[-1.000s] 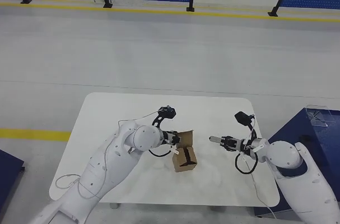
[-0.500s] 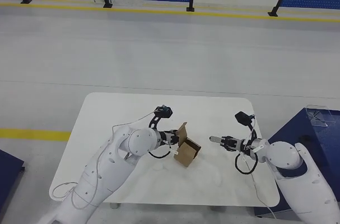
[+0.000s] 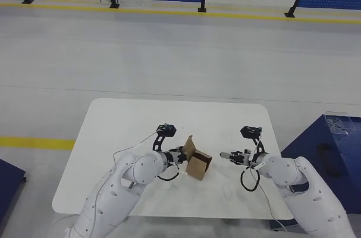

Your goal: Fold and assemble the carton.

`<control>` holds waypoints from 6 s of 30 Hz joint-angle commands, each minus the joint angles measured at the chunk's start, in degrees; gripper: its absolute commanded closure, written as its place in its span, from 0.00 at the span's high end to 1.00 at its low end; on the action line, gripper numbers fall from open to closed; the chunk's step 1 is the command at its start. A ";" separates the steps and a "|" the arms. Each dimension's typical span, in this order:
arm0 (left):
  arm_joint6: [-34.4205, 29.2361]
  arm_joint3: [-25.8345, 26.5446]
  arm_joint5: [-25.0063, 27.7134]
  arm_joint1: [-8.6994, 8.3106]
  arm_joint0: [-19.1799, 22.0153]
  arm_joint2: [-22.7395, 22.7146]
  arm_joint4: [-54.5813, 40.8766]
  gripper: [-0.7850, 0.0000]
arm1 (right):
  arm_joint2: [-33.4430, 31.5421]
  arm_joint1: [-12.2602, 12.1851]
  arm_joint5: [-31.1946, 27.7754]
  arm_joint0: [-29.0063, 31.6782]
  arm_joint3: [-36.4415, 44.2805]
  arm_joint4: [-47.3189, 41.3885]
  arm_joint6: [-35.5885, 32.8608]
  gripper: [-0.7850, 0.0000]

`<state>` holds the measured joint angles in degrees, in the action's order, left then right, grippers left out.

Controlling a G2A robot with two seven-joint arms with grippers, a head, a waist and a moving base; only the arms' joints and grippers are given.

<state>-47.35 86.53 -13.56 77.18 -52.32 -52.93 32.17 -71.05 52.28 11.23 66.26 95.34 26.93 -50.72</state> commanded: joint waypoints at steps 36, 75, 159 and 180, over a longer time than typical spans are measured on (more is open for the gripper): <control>-8.41 -11.42 -9.81 2.39 11.96 4.50 2.92 1.00 | 8.39 2.09 -2.43 -1.18 -3.43 10.82 0.46 1.00; -8.71 -16.96 -8.20 5.86 12.90 9.86 1.29 1.00 | -1.53 1.77 -13.45 5.08 1.61 4.05 3.37 1.00; -13.00 -13.20 -10.39 5.21 10.02 0.93 5.26 1.00 | 8.48 7.11 -8.43 0.04 -3.64 17.68 13.22 1.00; -16.82 -22.54 -7.28 6.93 13.85 4.00 0.19 1.00 | 9.57 8.37 -8.07 -0.64 -4.83 18.83 13.33 1.00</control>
<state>-64.25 64.13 -20.84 84.06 -38.53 -49.00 32.42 -61.61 60.58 3.16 65.73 90.67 45.54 -37.48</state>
